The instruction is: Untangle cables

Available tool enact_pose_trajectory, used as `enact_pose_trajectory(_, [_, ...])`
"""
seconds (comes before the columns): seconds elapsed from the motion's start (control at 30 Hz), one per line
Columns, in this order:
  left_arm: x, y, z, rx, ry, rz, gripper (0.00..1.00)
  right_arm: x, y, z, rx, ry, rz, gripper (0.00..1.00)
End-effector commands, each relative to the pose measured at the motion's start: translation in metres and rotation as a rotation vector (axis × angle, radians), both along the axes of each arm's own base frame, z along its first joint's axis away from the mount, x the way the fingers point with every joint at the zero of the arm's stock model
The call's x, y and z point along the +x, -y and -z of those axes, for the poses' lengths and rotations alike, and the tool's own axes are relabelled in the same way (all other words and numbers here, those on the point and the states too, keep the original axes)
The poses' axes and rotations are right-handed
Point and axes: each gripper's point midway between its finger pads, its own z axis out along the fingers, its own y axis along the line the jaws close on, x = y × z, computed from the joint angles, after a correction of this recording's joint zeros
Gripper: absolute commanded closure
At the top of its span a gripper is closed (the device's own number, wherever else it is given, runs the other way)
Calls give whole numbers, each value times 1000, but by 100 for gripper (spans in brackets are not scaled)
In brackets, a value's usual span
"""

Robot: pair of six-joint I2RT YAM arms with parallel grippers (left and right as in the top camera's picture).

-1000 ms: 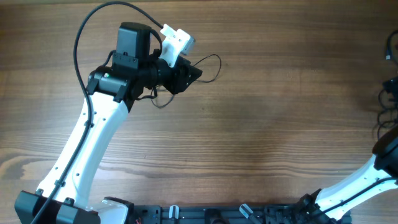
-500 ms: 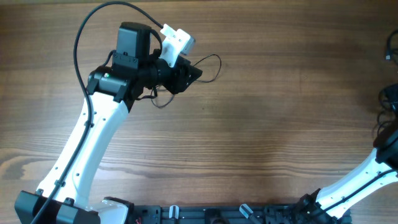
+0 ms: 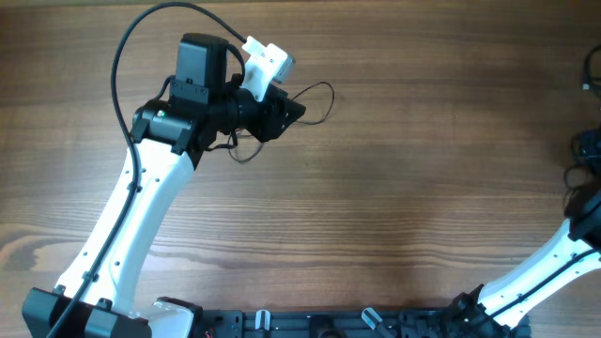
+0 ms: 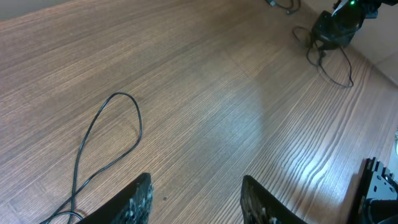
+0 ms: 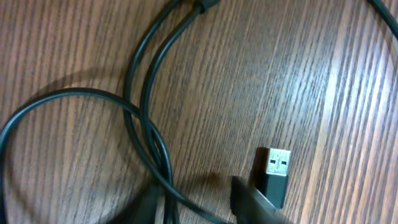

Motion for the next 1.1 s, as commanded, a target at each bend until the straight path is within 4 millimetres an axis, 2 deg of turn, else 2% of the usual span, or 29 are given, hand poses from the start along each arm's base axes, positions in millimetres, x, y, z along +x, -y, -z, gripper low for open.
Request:
enact_pose_trajectory(0.0, [0, 0, -11, -6, 35, -4, 53, -8, 0, 20, 10, -43, 8, 95])
enact_pose_trajectory(0.17, [0, 2, -14, -19, 43, 3, 52, 6, 18, 6, -46, 22, 18, 96])
enact_pose_trajectory(0.3, [-4, 6, -12, -16, 34, 16, 51, 23, 47, -25, -111, 102, 12, 96])
enact_pose_trajectory(0.4, [-11, 18, -13, -16, 34, 50, 51, 38, 71, -56, -159, 172, -36, 95])
enact_pose_trajectory(0.53, [-19, 30, -13, -17, 34, 85, 51, 53, 91, -81, -227, 226, -112, 95])
enact_pose_trajectory(0.63, [-25, 37, -13, -17, 34, 107, 51, 61, 97, -87, -259, 238, -174, 95])
enact_pose_trajectory(0.8, [-28, 45, -15, -24, 47, 127, 51, 55, 98, -62, -232, 186, -169, 95])
enact_pose_trajectory(0.83, [-28, 45, -15, -23, 46, 127, 51, 53, 97, -58, -224, 175, -168, 63])
enact_pose_trajectory(0.87, [-28, 45, -14, -24, 41, 125, 51, 52, 96, -55, -216, 169, -167, 1])
enact_pose_trajectory(1.07, [-29, 44, -14, -23, 35, 123, 51, 49, 91, -55, -192, 154, -166, 0])
